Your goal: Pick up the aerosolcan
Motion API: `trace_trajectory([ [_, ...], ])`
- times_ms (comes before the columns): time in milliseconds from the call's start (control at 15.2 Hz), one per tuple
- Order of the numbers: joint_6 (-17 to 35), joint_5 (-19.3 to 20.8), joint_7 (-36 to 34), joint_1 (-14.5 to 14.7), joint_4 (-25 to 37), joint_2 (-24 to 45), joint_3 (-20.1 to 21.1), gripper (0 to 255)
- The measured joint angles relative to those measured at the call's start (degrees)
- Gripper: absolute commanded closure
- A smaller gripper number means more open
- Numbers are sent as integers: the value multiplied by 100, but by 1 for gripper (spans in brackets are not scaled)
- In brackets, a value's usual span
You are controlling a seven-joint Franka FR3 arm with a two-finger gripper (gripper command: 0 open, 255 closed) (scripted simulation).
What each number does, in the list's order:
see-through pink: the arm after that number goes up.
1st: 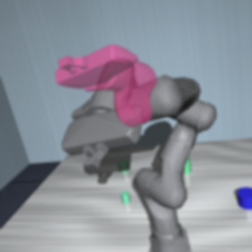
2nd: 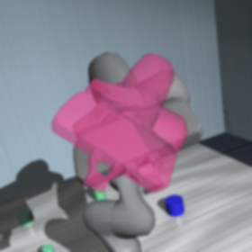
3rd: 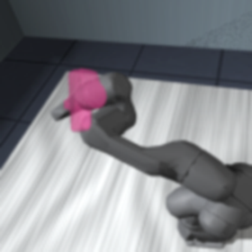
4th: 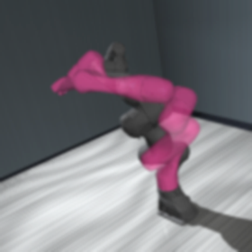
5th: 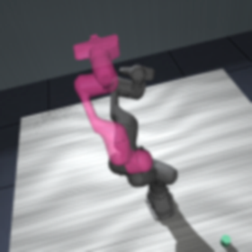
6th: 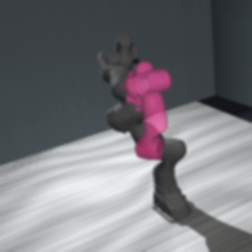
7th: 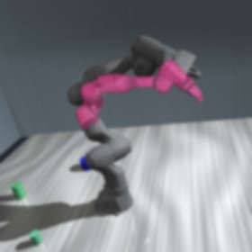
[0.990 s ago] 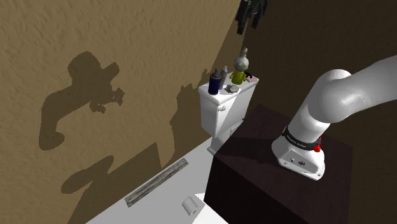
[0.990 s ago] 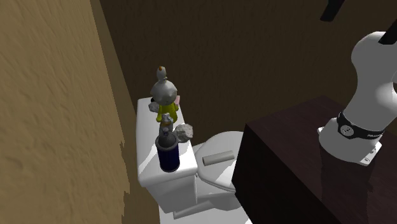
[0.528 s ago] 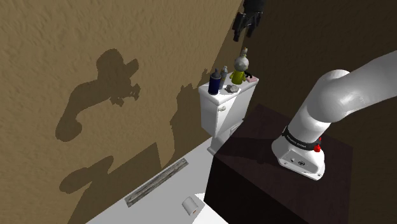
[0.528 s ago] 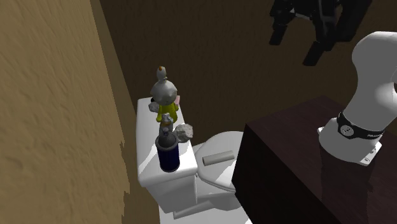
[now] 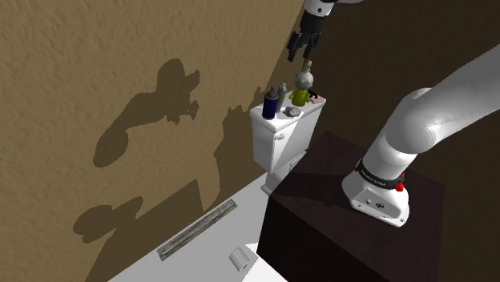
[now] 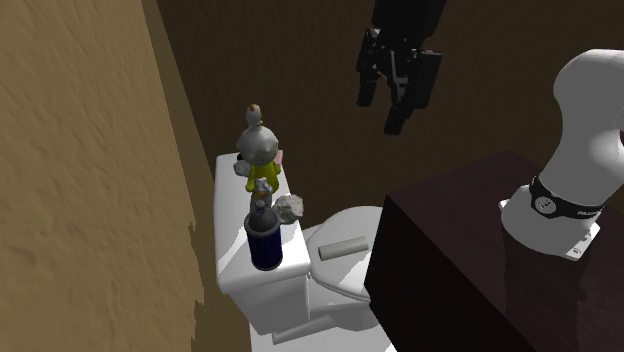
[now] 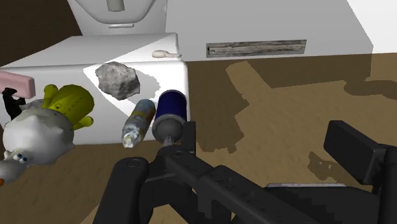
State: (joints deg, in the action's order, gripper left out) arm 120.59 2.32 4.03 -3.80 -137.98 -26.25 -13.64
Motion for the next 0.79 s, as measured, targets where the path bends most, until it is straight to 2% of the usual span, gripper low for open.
trace_trajectory([
  [396, 876, -556, 785, 33, 279, 1136, -665, 0],
  [792, 1471, -1690, 1841, 82, 840, 2472, -1144, 0],
])
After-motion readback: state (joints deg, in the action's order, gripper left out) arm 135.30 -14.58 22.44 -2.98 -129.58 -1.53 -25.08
